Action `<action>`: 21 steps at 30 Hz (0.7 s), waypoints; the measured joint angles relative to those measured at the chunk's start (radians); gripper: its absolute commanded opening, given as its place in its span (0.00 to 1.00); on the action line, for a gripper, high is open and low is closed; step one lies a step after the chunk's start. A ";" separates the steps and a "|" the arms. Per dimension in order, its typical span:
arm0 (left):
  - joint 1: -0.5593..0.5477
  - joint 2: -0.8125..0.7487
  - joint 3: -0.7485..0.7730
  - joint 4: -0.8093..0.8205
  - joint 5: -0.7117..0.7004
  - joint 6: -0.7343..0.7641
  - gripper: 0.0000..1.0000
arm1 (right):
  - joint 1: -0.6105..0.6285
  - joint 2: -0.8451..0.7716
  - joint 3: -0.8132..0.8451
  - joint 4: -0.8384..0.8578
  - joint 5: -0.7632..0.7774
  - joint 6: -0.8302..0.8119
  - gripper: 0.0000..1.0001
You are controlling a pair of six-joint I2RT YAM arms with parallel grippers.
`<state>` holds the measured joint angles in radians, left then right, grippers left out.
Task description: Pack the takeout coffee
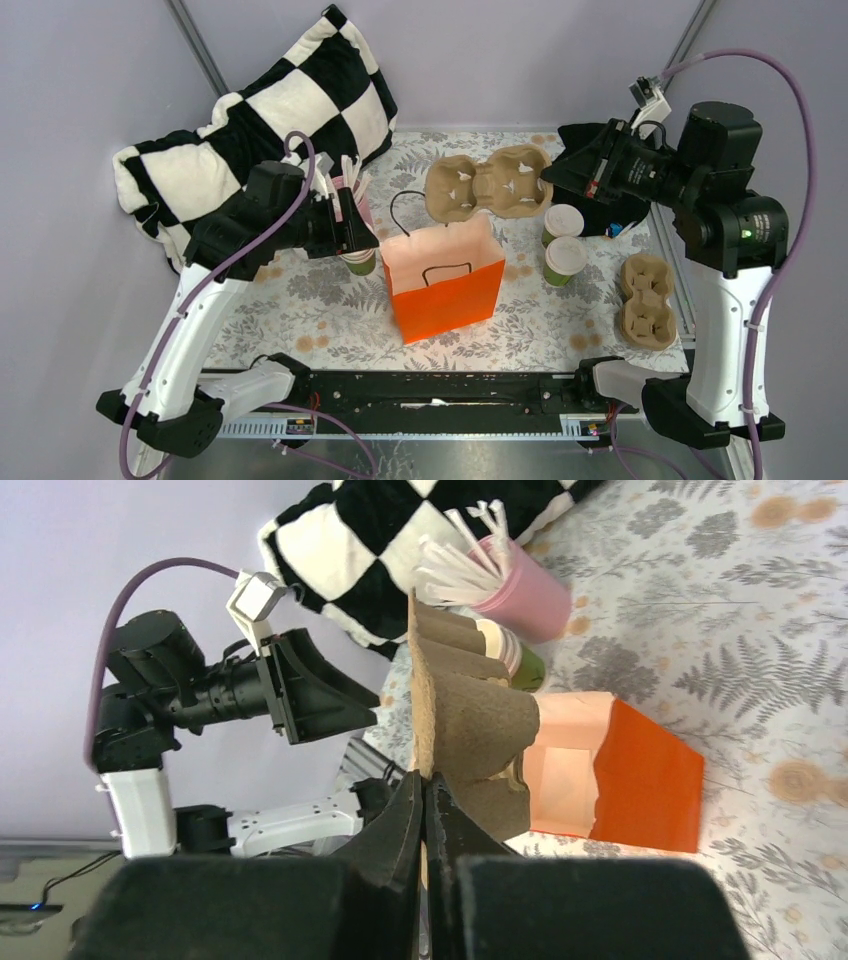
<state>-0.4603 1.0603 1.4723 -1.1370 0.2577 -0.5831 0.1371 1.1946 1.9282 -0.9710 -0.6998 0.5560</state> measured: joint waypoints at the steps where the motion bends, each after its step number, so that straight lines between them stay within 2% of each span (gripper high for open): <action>1: 0.000 0.005 0.001 -0.002 0.007 -0.002 0.66 | 0.000 0.003 0.018 -0.024 0.014 -0.014 0.00; 6: -0.002 0.077 0.024 -0.044 0.032 -0.012 0.57 | 0.000 0.026 0.098 -0.158 0.025 -0.119 0.00; 13: -0.075 0.121 0.027 -0.071 0.019 -0.048 0.46 | 0.000 0.040 0.043 -0.277 -0.029 -0.199 0.00; 21: -0.097 0.139 0.031 -0.076 -0.043 -0.087 0.44 | 0.002 0.082 -0.002 -0.322 -0.042 -0.204 0.00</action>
<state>-0.5575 1.1992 1.5028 -1.2129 0.2146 -0.6704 0.1394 1.2762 1.9266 -1.2926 -0.7418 0.3519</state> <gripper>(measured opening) 0.436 0.018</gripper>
